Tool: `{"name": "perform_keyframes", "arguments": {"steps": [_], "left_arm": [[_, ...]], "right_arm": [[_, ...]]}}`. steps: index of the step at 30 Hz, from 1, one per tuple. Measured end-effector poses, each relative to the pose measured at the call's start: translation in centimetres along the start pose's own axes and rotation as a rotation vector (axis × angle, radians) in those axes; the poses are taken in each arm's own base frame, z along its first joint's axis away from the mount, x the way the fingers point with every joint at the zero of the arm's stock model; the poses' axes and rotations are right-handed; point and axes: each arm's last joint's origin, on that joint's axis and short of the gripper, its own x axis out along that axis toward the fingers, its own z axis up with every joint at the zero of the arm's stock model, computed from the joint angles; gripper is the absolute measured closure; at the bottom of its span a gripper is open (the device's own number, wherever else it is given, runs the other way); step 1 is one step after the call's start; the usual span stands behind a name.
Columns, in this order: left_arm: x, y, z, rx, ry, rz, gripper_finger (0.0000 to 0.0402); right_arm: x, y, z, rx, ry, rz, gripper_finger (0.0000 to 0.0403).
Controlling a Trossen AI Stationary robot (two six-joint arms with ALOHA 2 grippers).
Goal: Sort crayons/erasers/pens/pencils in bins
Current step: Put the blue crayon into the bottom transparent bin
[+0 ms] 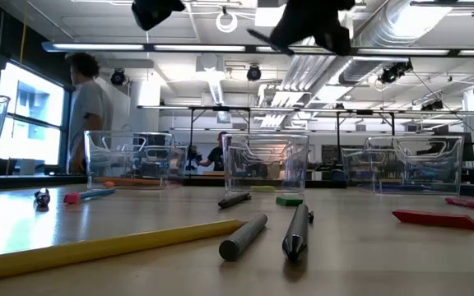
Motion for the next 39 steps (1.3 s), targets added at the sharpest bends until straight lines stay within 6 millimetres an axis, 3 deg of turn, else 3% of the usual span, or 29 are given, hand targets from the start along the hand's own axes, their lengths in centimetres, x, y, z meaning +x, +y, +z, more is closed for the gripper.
{"name": "perform_keyframes", "arguments": {"steps": [8,18,39], "left_arm": [[-0.1,-0.3,1.1,0.025,-0.117,-0.031,0.022],[-0.4,-0.8,2.7,0.052,-0.28,-0.069,0.022],[-1.1,-1.1,4.3,-0.003,-0.476,-0.055,0.0227]], "right_arm": [[-2.2,1.4,2.9,-0.224,-0.109,-0.008,0.0402],[-4.5,2.0,6.5,-0.37,-0.238,0.025,0.0402],[-5.1,1.6,8.9,-0.407,-0.362,0.082,0.0402]]}}
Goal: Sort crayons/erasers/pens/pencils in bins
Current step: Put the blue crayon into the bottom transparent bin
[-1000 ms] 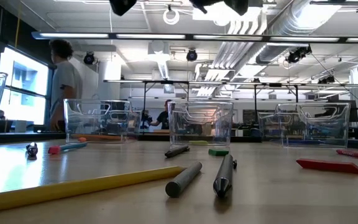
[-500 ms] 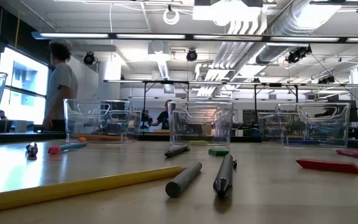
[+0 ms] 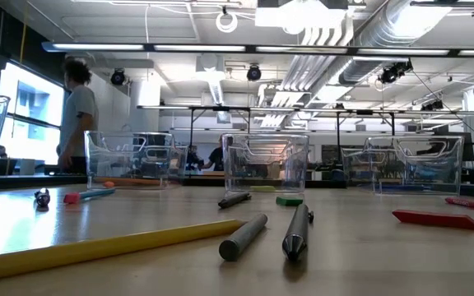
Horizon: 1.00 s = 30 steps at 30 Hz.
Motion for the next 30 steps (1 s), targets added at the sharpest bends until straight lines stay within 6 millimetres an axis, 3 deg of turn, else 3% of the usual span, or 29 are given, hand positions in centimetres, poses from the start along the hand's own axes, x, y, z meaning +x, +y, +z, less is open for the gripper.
{"name": "perform_keyframes", "arguments": {"steps": [19,25,30], "left_arm": [[0.0,0.13,0.17,0.006,-0.03,0.05,0.0386],[0.3,0.2,0.04,0.001,-0.024,0.051,0.0388],[0.3,0.21,-0.04,-0.024,-0.017,0.057,0.0384]], "right_arm": [[0.21,-0.8,0.11,0.004,0.006,0.023,0.0402],[0.23,-0.81,0.03,0.001,0.012,0.022,0.0388],[0.22,-0.8,-0.06,-0.001,0.023,0.036,0.0338]]}}
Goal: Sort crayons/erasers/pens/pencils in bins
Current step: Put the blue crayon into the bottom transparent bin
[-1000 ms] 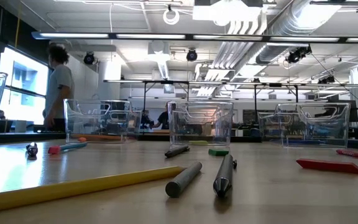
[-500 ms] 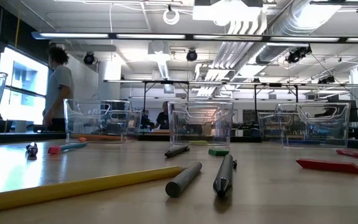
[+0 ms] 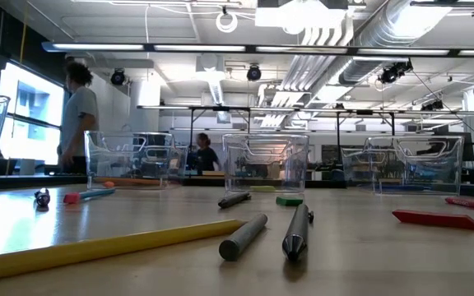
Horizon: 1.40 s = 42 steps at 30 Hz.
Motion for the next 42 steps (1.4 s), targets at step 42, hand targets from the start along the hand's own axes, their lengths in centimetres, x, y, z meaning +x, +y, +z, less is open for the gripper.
{"name": "perform_keyframes", "arguments": {"steps": [42], "left_arm": [[-7.1,-6.9,-7.0,-0.446,0.718,0.42,0.0387]], "right_arm": [[-0.6,-1.6,-3.5,-0.023,0.371,-0.116,0.0221]]}}
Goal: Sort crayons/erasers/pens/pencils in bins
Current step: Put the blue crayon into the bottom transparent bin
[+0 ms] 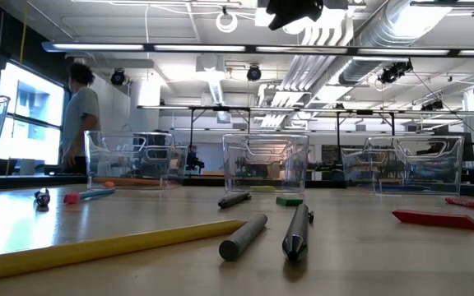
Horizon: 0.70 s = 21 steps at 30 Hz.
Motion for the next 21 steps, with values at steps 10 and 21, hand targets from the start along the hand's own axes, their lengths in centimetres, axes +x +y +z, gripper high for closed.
{"name": "perform_keyframes", "arguments": {"steps": [10,21], "left_arm": [[0.2,-0.2,-5.0,-0.137,0.116,0.2,0.0387],[3.7,-2.6,-10.2,-0.247,0.12,0.387,0.0387]], "right_arm": [[0.1,-0.9,-0.1,0.014,0.025,-0.023,0.0221],[0.3,-2.0,0.0,0.033,0.026,-0.044,0.0221]]}}
